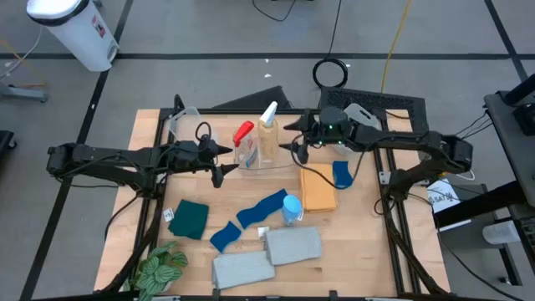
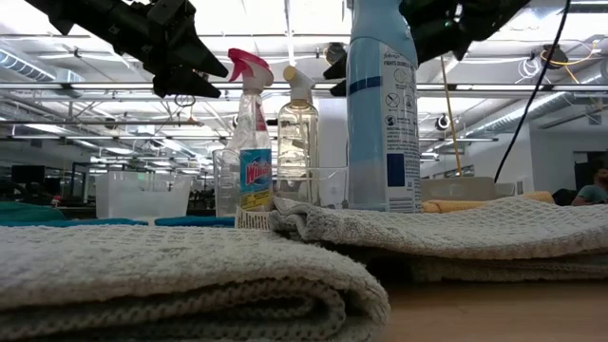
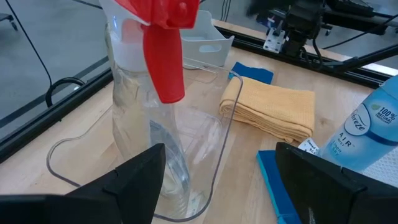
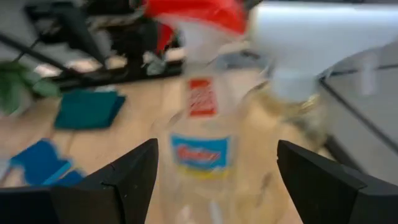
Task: Pick & Place Kitchen Items
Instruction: Put the blue air freshener spray into the transparent bin
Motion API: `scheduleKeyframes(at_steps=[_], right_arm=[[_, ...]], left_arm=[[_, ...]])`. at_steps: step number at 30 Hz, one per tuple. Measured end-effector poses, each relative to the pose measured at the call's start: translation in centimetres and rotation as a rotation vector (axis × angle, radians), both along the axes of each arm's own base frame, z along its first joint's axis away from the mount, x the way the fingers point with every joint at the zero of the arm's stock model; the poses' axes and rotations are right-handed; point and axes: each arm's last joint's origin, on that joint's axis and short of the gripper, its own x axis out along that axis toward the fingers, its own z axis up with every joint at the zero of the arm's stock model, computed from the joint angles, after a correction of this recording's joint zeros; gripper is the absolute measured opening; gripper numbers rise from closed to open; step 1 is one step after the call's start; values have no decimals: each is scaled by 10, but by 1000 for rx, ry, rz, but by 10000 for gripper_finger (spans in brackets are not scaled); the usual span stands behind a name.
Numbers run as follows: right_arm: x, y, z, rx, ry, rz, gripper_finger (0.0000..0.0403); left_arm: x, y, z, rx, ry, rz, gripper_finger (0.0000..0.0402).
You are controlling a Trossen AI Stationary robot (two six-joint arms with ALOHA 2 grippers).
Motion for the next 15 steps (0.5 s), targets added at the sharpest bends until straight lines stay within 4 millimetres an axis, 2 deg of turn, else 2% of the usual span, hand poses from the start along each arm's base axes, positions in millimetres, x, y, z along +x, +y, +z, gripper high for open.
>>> scheduleKeyframes(at_steps=[7,9,15], right_arm=[[-9,37,11,85,38,87,293],[-14,47,8,95,52,105,293],[-37,67,7,101,19,2,293]], left_arm=[[0,0,0,0,0,0,308],[0,0,0,0,0,0,308],[0,0,0,0,0,0,308]])
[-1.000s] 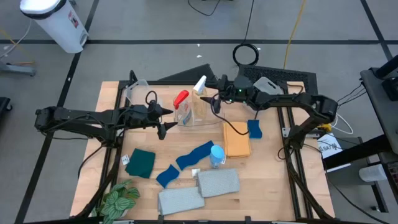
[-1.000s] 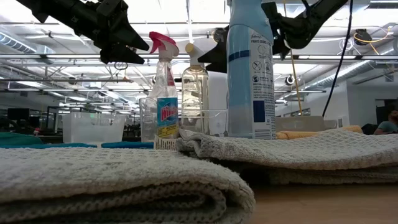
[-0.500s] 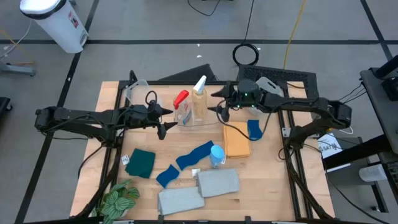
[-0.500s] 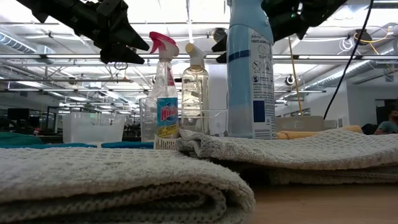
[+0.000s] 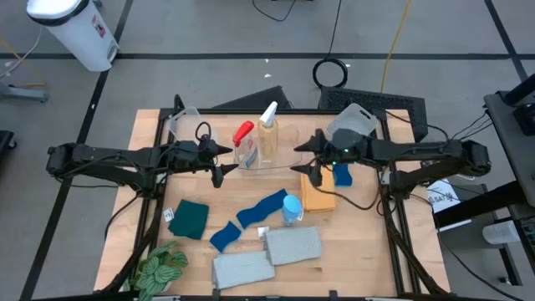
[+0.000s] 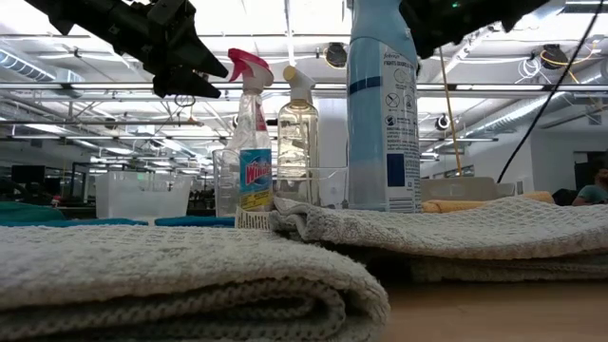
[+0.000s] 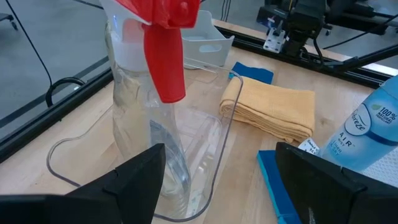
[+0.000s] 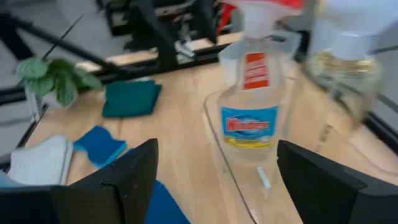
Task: Pick & Place Kitchen Items
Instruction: Put the blue air freshener spray into the transparent bin
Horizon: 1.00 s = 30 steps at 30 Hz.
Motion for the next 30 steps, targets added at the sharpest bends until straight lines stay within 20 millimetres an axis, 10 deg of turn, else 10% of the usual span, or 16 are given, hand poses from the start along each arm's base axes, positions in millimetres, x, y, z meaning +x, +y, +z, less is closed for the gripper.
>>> scheduleKeyframes(at_steps=[17,30], right_arm=[[-80,65,-17,36,-128,232,293],[-87,90,-36,-25,-235,403,293]], left_arm=[[0,0,0,0,0,0,308],[0,0,0,0,0,0,308]])
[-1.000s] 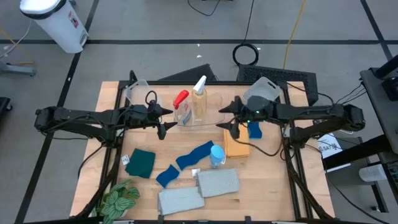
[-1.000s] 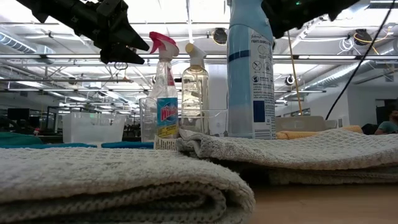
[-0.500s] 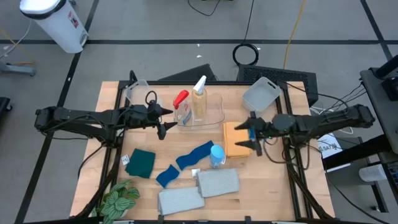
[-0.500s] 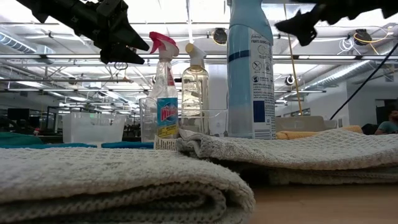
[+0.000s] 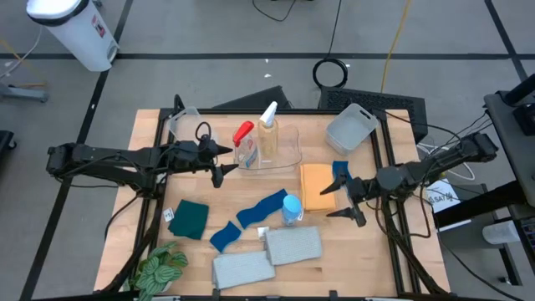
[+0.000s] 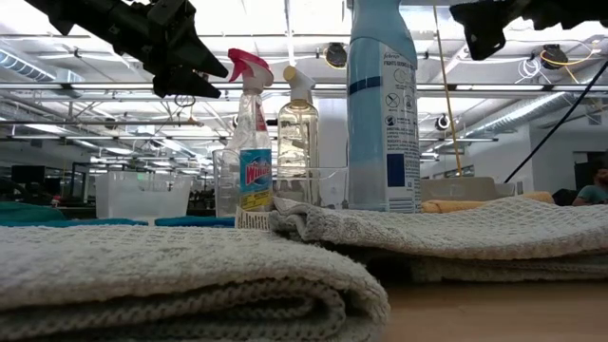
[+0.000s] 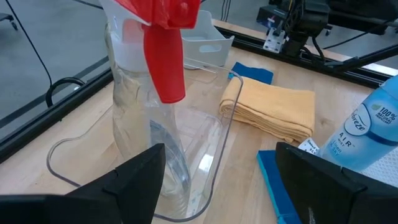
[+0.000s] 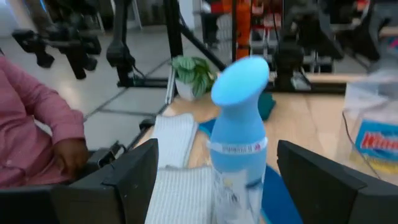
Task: Pick & Place Kitchen Items
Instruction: Put the blue air freshener spray into the transparent bin
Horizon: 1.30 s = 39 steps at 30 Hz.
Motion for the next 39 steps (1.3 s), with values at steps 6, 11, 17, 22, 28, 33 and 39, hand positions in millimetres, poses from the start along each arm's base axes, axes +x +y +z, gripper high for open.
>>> scheduleKeyframes(at_steps=[6,11,17,22,28,33,39], right_arm=[[-3,-1,-10,40,-187,1,293],[-5,-1,-21,98,-248,-23,293],[9,14,-36,37,-130,-200,293],[28,34,-26,-50,-112,-209,293],[49,49,-12,-66,-25,-196,293],[61,54,-13,-81,25,-202,293],[69,48,-18,-93,47,-237,293]], left_arm=[[0,0,0,0,0,0,308],[0,0,0,0,0,0,308],[0,0,0,0,0,-1,308],[0,0,0,0,0,0,308],[0,0,0,0,0,0,308],[0,0,0,0,0,-1,308],[0,0,0,0,0,0,308]])
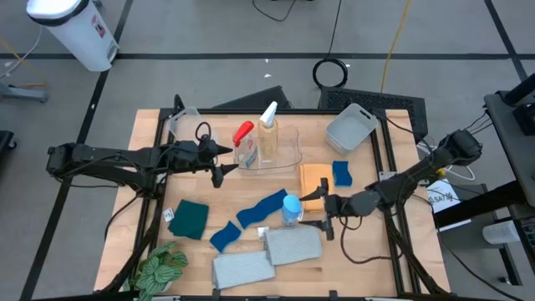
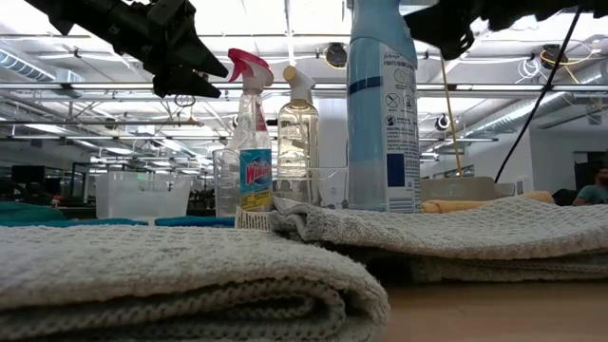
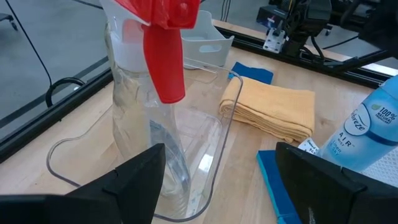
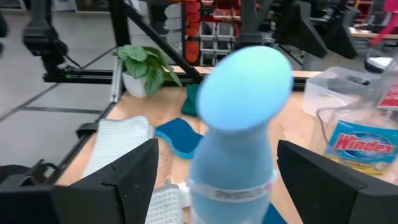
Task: Pick & Place Kitchen Items
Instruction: Put the blue air freshener spray into the transparent bin
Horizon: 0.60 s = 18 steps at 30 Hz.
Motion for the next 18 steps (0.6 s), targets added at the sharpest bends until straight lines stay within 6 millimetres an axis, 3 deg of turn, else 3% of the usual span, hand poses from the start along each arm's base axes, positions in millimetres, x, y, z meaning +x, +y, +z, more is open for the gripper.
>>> scheduleKeyframes(at_steps=[18], right_arm=[[13,-18,-8,68,25,-94,293]], left_arm=[[0,0,0,0,0,0,308]])
